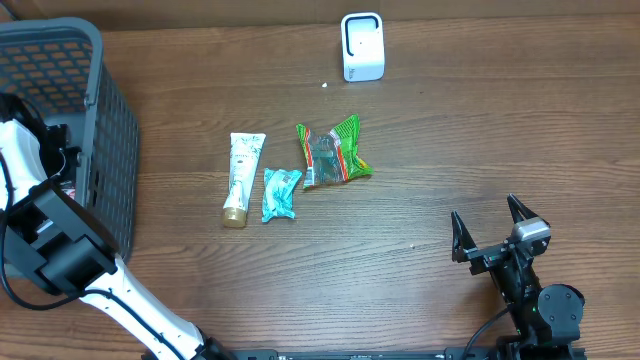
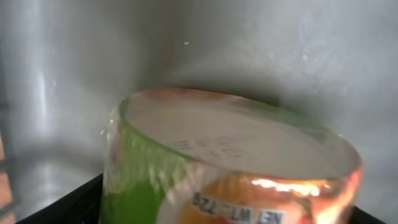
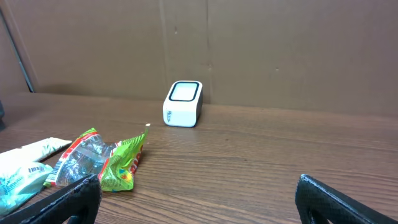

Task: Scan the item barcode
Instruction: 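Reach into the basket and grasp the instant noodle cup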

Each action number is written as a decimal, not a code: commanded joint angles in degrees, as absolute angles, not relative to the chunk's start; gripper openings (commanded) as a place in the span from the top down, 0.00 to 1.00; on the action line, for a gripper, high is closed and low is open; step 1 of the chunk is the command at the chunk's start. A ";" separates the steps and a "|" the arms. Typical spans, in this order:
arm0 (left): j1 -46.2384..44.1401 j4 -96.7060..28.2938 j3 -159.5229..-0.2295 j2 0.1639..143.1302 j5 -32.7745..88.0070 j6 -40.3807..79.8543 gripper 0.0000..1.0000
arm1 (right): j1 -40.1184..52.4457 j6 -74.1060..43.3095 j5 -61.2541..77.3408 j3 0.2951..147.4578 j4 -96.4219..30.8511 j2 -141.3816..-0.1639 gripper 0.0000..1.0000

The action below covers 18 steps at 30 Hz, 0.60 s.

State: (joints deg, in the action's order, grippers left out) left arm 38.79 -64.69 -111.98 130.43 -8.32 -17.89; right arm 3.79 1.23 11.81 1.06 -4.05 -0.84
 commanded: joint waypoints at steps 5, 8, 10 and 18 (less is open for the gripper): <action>38.92 -66.19 -111.85 130.96 -3.20 -5.93 0.22 | 4.12 0.86 12.10 0.47 -3.73 -0.16 0.00; 38.92 -66.19 -111.85 130.96 -0.62 -5.43 0.25 | 4.12 0.86 12.10 0.47 -3.73 -0.16 0.00; 38.92 -66.19 -111.92 130.96 0.93 -4.67 0.26 | 4.12 0.84 12.10 0.47 -3.73 -0.16 0.00; 38.92 -68.16 -112.42 130.72 6.28 0.47 0.30 | 4.12 0.84 12.10 0.47 -3.73 -0.16 0.00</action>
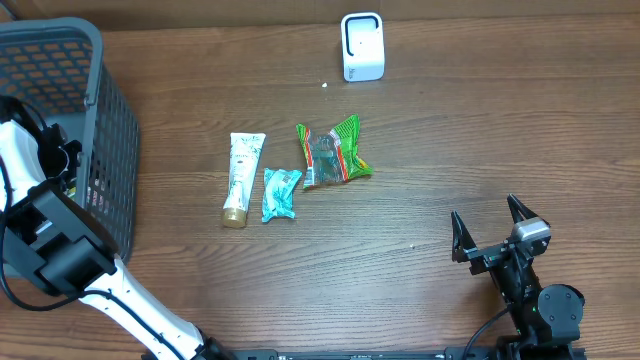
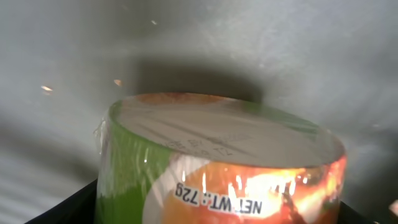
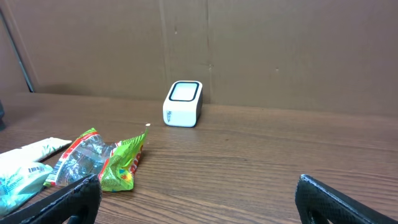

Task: Scan the item barcode
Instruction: 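Reach into the basket and grasp the instant noodle cup, then carry the noodle cup toward the white scanner and set it down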

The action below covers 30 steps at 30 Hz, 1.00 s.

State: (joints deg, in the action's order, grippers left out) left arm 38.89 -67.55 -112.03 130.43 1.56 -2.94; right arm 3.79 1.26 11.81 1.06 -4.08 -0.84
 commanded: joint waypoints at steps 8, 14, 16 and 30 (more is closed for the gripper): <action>38.94 -74.78 -120.73 130.69 6.28 1.96 0.33 | 4.12 0.86 12.10 0.47 -3.75 -0.16 0.00; 38.44 -84.40 -136.68 130.69 6.26 1.93 0.32 | 4.12 0.84 12.10 0.47 -3.73 -0.16 0.00; 38.17 -87.39 -142.30 130.69 6.31 1.93 0.33 | 4.12 0.84 12.10 0.47 -3.73 -0.16 0.00; 30.52 -96.77 -170.60 125.82 6.79 1.69 0.33 | 4.12 0.84 12.10 0.47 -3.73 -0.16 0.00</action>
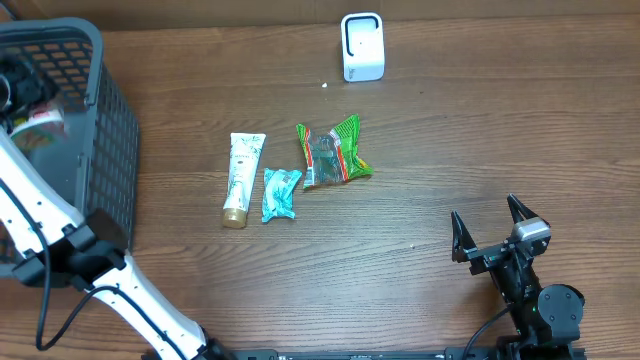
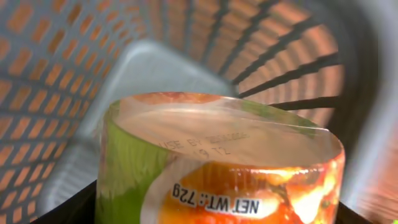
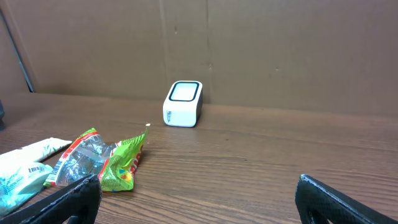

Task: Scan the item barcode
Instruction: 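Carry the noodle cup toward the white scanner and set it down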

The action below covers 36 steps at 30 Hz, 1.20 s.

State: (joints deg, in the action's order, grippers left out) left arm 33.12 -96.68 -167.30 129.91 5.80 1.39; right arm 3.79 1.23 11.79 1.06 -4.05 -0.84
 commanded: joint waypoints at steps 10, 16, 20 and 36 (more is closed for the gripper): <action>22.39 -96.79 -171.63 117.27 1.56 1.76 0.34 | 4.12 0.84 12.10 0.47 -3.73 -0.16 0.00; 15.29 -96.79 -171.13 115.68 7.62 1.78 0.34 | 4.12 0.86 12.10 0.47 -3.75 -0.16 0.00; 7.18 -96.79 -166.87 115.72 8.64 3.79 0.34 | 4.12 0.84 12.10 0.47 -3.73 -0.16 0.00; -24.10 -79.40 -137.05 126.28 13.65 19.55 0.34 | 4.12 0.86 12.10 0.47 -3.75 -0.16 0.00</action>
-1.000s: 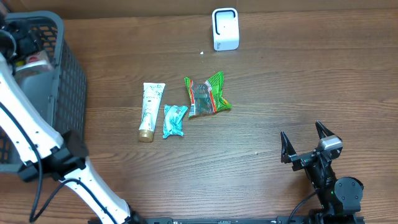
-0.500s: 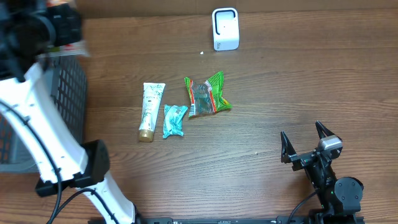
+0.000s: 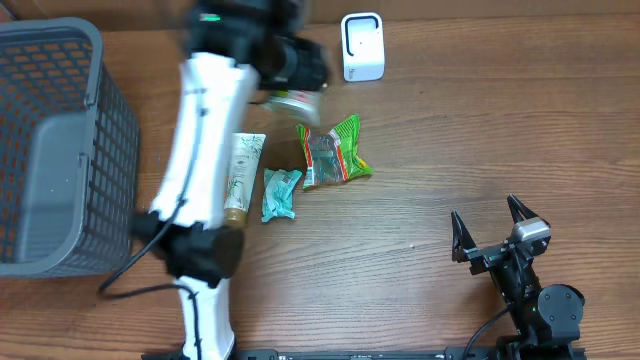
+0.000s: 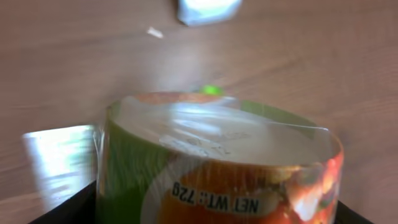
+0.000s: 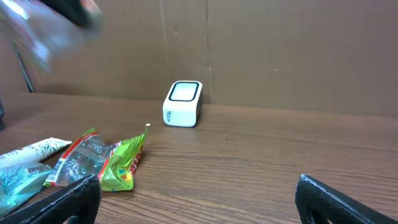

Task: Scan the item barcode
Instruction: 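Carry the noodle cup toward the white scanner and set it down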

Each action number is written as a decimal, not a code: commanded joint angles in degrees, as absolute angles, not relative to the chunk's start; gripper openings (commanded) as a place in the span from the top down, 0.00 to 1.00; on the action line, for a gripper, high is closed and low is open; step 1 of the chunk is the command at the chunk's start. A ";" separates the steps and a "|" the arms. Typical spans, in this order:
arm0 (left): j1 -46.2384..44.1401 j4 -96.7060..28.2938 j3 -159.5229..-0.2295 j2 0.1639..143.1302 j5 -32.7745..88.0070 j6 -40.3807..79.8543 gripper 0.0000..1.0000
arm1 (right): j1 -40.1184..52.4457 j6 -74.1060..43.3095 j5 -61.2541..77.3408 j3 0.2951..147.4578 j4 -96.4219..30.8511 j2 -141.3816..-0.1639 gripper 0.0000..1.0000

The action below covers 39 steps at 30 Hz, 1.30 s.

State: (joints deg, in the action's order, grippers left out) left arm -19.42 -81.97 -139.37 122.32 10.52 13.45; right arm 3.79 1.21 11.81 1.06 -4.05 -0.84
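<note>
A round cup (image 4: 217,155) with a green and orange label and a clear film lid fills the left wrist view, my left gripper (image 4: 211,214) shut on it. Overhead, that gripper (image 3: 292,68) holds the cup (image 3: 296,101) in the air over the table's back middle, just left of the white barcode scanner (image 3: 362,46). The scanner (image 4: 205,9) shows at the top edge of the left wrist view and stands at the back in the right wrist view (image 5: 183,102). My right gripper (image 3: 490,235) rests open near the front right, nothing between its fingers (image 5: 336,199).
A grey mesh basket (image 3: 110,130) stands at the left edge. A white tube (image 3: 242,178), a teal packet (image 3: 280,193) and a green crumpled wrapper (image 3: 335,150) lie mid-table, below the held cup. The left arm (image 3: 205,170) stretches over the tube.
My left gripper, still shut on the cup, was over the basket at the far left; now it is out over the table beside the scanner. The right arm has not moved.
My left gripper was down inside the basket, shut on the cup against the grey floor. Later it held the cup higher, with the mesh walls around it. Now the cup hangs over the table next to the scanner. The right gripper stayed open throughout.
</note>
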 commanded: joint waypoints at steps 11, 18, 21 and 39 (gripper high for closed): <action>-35.77 -71.31 -136.92 140.33 15.33 31.14 0.32 | 4.12 0.86 12.10 0.47 -3.75 -0.16 0.00; -37.23 -70.81 -136.92 146.08 15.66 36.51 0.38 | 4.12 0.86 12.10 0.47 -3.73 -0.16 0.00; -37.21 -70.02 -136.92 147.28 17.85 36.88 0.39 | 4.12 0.86 12.10 0.47 -3.73 -0.16 0.00; -36.45 -70.30 -139.90 147.20 25.50 32.86 0.00 | 4.12 0.86 12.10 0.47 -3.73 -0.16 0.00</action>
